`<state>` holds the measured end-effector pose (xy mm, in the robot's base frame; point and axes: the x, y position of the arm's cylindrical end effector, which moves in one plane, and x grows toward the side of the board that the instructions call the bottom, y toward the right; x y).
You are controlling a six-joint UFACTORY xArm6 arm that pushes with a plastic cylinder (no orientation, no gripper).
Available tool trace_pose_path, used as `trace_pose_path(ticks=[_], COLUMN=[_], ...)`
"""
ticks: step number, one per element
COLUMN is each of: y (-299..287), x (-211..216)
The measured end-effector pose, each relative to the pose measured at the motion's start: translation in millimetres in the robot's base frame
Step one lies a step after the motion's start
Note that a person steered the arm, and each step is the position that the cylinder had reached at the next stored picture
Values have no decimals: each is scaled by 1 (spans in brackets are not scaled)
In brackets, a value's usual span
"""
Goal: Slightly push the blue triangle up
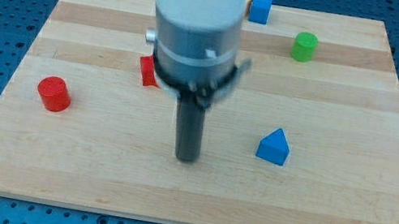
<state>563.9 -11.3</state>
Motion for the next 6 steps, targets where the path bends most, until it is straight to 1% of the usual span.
trace_pose_path(ticks=[1,2,5,6], y=[69,93,103,106], x=[26,3,-57,-67])
